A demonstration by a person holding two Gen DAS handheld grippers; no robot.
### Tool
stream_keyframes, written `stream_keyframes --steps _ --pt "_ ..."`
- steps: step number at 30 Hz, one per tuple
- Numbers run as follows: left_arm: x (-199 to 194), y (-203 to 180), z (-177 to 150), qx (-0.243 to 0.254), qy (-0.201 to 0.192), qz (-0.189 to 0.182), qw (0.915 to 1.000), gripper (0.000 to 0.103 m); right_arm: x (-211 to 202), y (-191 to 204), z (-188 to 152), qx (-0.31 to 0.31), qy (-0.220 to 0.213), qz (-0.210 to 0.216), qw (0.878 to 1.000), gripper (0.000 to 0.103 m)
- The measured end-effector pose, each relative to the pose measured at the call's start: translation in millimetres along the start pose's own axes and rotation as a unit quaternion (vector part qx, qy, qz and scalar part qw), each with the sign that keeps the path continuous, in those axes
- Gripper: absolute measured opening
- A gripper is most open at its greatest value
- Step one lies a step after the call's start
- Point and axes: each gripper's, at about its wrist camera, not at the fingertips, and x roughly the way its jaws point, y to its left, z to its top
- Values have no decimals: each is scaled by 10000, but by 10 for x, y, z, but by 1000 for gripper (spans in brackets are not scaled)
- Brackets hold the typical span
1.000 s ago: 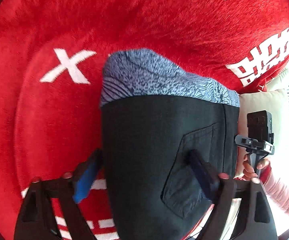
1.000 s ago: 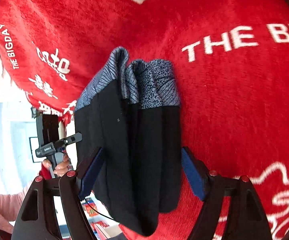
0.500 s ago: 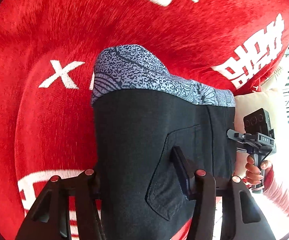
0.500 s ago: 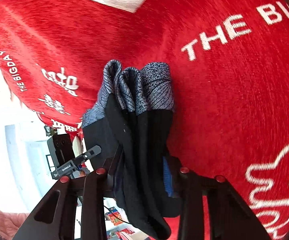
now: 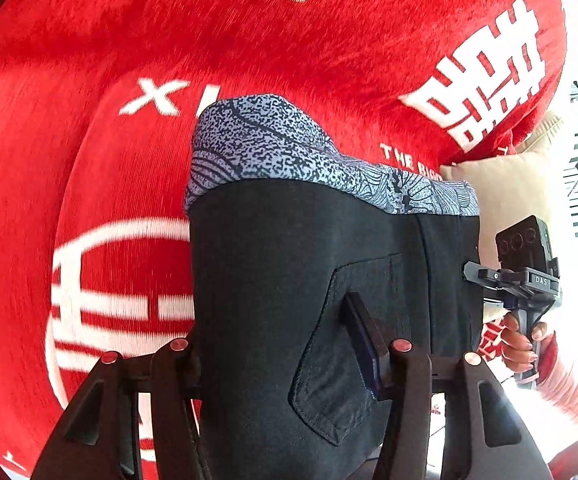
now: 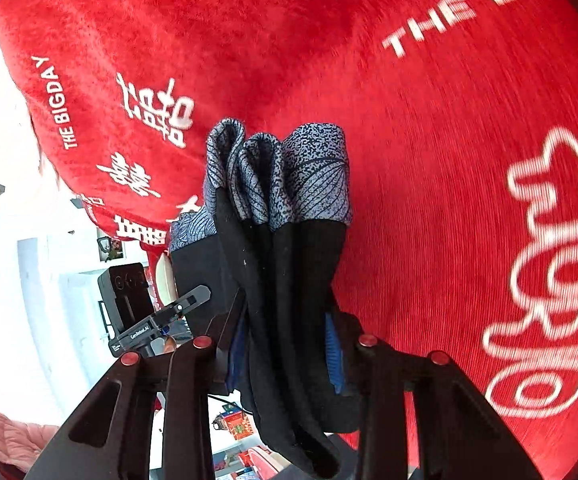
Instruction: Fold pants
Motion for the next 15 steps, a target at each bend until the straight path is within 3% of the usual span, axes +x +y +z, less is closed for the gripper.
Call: stream_keyframes --steps 4,8,10,11,15 --pt "202 186 -186 18 203 108 9997 58 140 -174 -173 71 -7 -238 9997 36" --pt "224 306 -255 30 -55 418 9991 90 203 -291 -291 20 -301 -530 9981 44" --pt "200 342 -265 -18 -91 663 9978 97 195 -266 -316 22 -435 -760 9962 50" --pt "162 346 -278 -30 -124 770 9969 97 191 -227 -336 -20 -498 -946 9943 56" --pt "-11 193 -363 127 -262 1538 9877 97 132 84 -465 -232 -719 -1863 9796 58"
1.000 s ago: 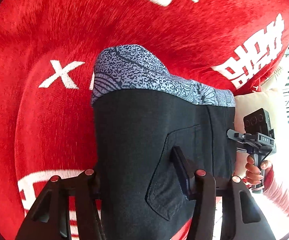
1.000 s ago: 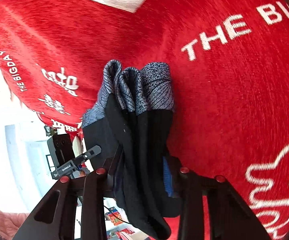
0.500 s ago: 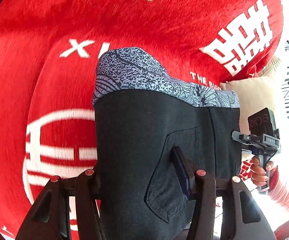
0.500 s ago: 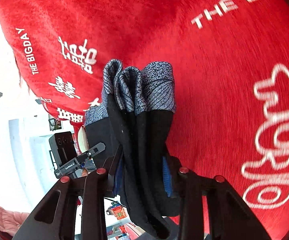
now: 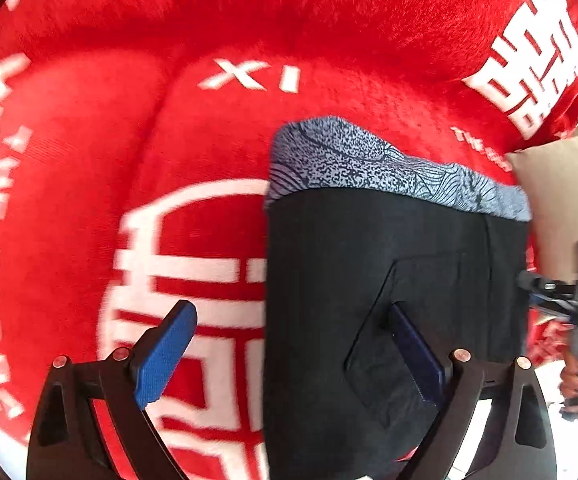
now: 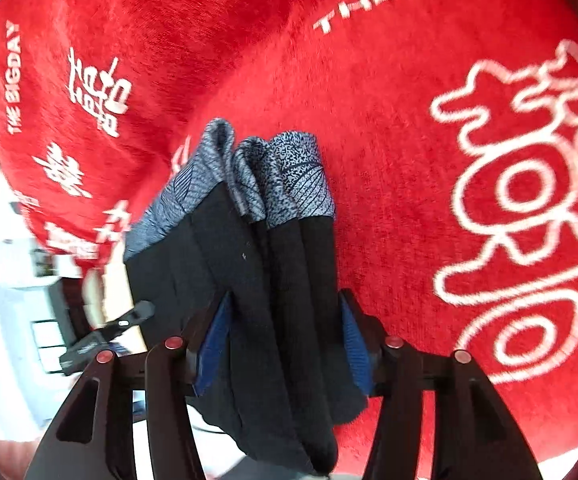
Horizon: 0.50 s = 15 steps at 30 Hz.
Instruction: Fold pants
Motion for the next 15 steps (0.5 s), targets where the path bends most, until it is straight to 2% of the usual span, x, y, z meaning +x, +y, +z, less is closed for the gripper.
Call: stream_keyframes --steps 2,5,8,12,15 --pt "-155 -87 -67 118 -20 446 9989 97 -113 110 -63 -85 -67 -408 9991 60" --pt "-398 -210 -198 169 -142 725 9971 97 -339 316 -214 -202 -261 -818 9961 70" --pt "-587 -333 -313 227 -170 906 9955 102 -554 483 -379 -242 -404 -1122 9926 81" --pt "-775 -481 -430 320 -112 918 9952 102 -717 748 -588 -338 -541 -1487 9868 82" --pt "-903 -590 -508 462 -113 1056 9933 102 -800 941 -741 -461 -630 -1759 9813 90"
